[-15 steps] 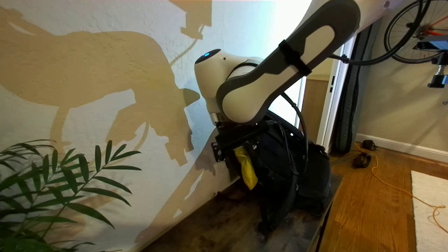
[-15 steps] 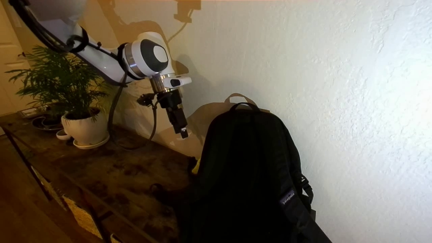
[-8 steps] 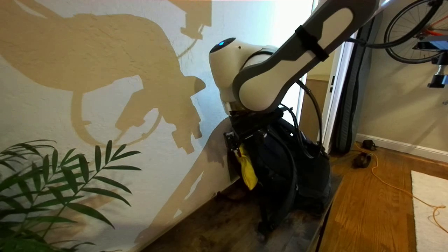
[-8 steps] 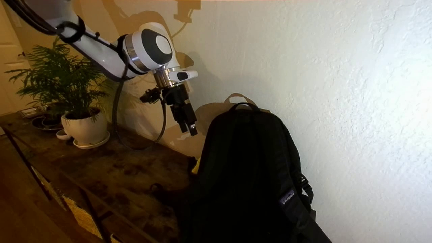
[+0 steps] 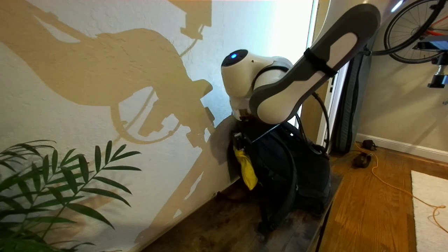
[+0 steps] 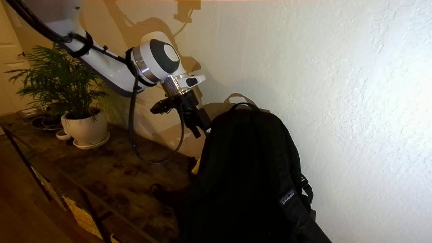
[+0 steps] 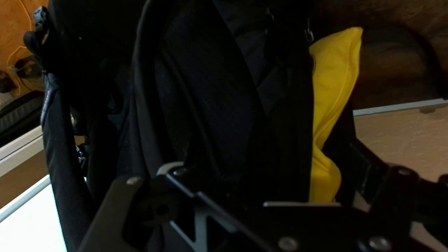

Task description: Pick up the object and put it in the bag

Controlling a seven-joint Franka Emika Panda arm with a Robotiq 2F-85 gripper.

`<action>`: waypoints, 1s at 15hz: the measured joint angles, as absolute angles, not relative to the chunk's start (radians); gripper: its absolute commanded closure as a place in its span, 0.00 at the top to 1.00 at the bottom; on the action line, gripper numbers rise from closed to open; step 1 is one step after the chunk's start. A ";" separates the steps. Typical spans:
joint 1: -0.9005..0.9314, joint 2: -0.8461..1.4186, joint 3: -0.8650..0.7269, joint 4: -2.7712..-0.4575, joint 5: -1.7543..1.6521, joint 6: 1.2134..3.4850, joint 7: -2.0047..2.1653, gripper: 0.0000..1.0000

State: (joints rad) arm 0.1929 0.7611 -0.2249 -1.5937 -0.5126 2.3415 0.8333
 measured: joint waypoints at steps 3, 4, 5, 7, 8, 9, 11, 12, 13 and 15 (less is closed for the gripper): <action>0.193 0.796 -0.238 -1.596 -0.513 2.434 0.841 1.00; 0.194 0.811 -0.241 -1.595 -0.513 2.466 0.845 1.00; 0.196 0.822 -0.245 -1.595 -0.513 2.491 0.847 1.00; 0.204 0.843 -0.256 -1.592 -0.513 2.522 0.847 1.00; 0.212 0.851 -0.266 -1.590 -0.513 2.528 0.847 1.00; 0.222 0.854 -0.276 -1.589 -0.513 2.528 0.847 1.00; 0.245 0.854 -0.303 -1.589 -0.514 2.528 0.847 1.00; 0.258 0.854 -0.319 -1.589 -0.517 2.527 0.847 1.00; 0.271 0.854 -0.334 -1.589 -0.523 2.526 0.847 1.00; 0.293 0.854 -0.362 -1.589 -0.536 2.520 0.847 1.00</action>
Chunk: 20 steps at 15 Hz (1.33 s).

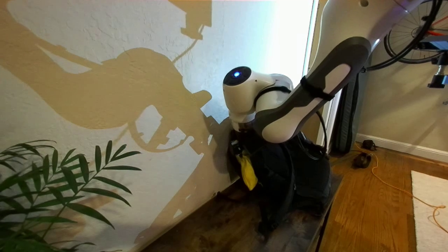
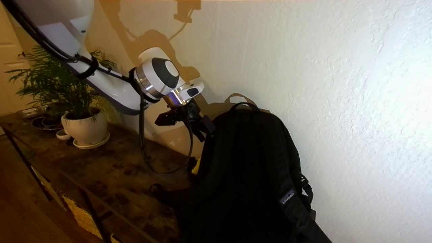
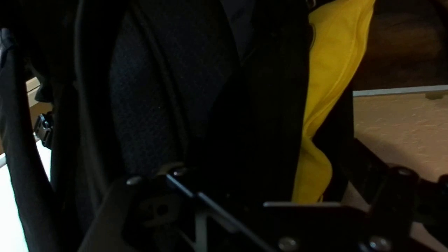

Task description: Pick up the object and put it in the bag

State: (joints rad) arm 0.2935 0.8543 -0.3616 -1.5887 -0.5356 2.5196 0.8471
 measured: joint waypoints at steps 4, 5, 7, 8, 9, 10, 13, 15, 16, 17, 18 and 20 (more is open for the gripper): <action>0.314 0.854 -0.390 -1.590 -0.566 2.502 0.847 1.00; 0.314 0.854 -0.390 -1.591 -0.571 2.499 0.847 0.89; 0.314 0.854 -0.390 -1.594 -0.579 2.497 0.847 0.67; 0.314 0.854 -0.390 -1.595 -0.583 2.496 0.847 0.58; 0.314 0.854 -0.390 -1.596 -0.585 2.495 0.847 0.53; 0.314 0.854 -0.390 -1.598 -0.588 2.494 0.847 0.47; 0.314 0.854 -0.389 -1.599 -0.595 2.494 0.847 0.27; 0.314 0.854 -0.385 -1.599 -0.595 2.494 0.847 0.13; 0.314 0.854 -0.384 -1.599 -0.595 2.494 0.847 0.08; 0.315 0.854 -0.383 -1.599 -0.595 2.493 0.847 0.05; 0.315 0.854 -0.382 -1.600 -0.595 2.492 0.847 0.04; 0.314 0.854 -0.378 -1.602 -0.595 2.491 0.847 0.06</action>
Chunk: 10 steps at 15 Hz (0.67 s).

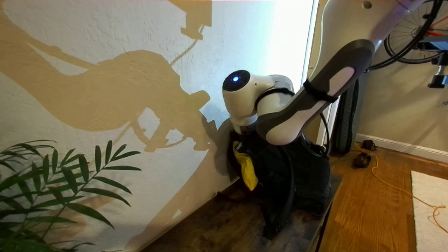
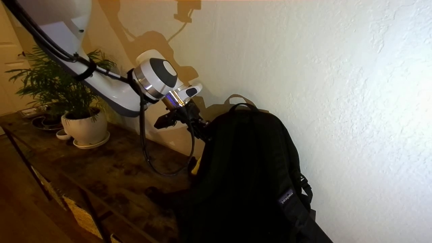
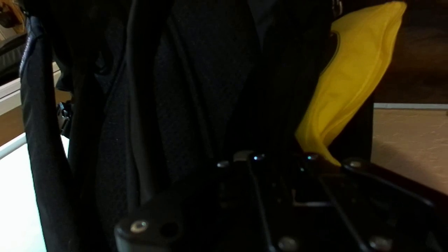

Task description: Pick up the object and put it in the bag

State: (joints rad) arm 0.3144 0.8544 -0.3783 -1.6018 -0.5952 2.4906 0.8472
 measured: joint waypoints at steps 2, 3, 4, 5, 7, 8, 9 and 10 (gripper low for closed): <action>0.314 0.854 -0.370 -1.603 -0.594 2.490 0.847 0.04; 0.313 0.854 -0.362 -1.604 -0.591 2.490 0.847 0.06; 0.312 0.851 -0.353 -1.606 -0.587 2.490 0.845 0.06; 0.310 0.847 -0.341 -1.609 -0.582 2.491 0.842 0.06; 0.308 0.832 -0.315 -1.618 -0.562 2.493 0.829 0.06; 0.306 0.820 -0.301 -1.626 -0.549 2.494 0.820 0.06; 0.303 0.807 -0.287 -1.634 -0.534 2.495 0.806 0.06; 0.297 0.789 -0.271 -1.646 -0.513 2.497 0.784 0.06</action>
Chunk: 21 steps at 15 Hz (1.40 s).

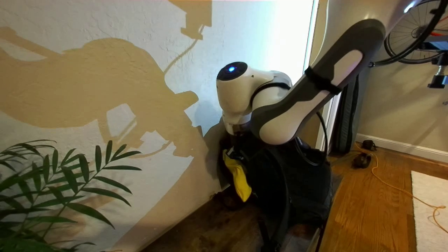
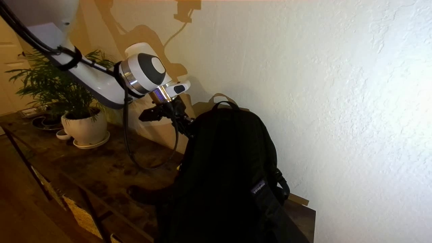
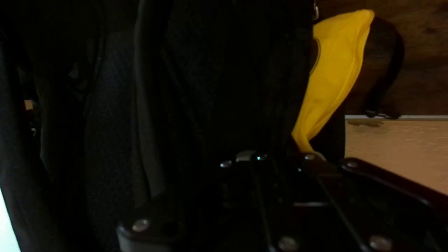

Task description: Pick up the object and put it in the bag

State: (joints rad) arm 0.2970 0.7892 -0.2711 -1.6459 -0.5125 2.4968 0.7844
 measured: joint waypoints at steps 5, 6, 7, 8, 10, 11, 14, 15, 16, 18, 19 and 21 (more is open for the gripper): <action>0.225 0.692 -0.175 -1.721 -0.371 2.554 0.612 0.05; 0.206 0.674 -0.158 -1.739 -0.338 2.573 0.571 0.05; 0.188 0.656 -0.144 -1.758 -0.306 2.595 0.529 0.05; 0.170 0.637 -0.131 -1.778 -0.272 2.618 0.487 0.05; 0.134 0.601 -0.106 -1.821 -0.204 2.667 0.405 0.05; 0.114 0.584 -0.090 -1.841 -0.169 2.688 0.361 0.05; 0.047 0.542 -0.031 -1.889 -0.068 2.723 0.226 0.05; 0.026 0.527 -0.010 -1.900 -0.039 2.727 0.180 0.05; 0.008 0.512 0.010 -1.910 -0.013 2.728 0.139 0.05; -0.019 0.478 0.043 -1.929 0.028 2.728 0.065 0.05; -0.029 0.457 0.058 -1.940 0.046 2.728 0.033 0.05; -0.040 0.411 0.085 -1.967 0.082 2.726 -0.014 0.05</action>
State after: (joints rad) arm -0.0399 0.4106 0.0855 -1.9672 0.0819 2.7255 -0.0138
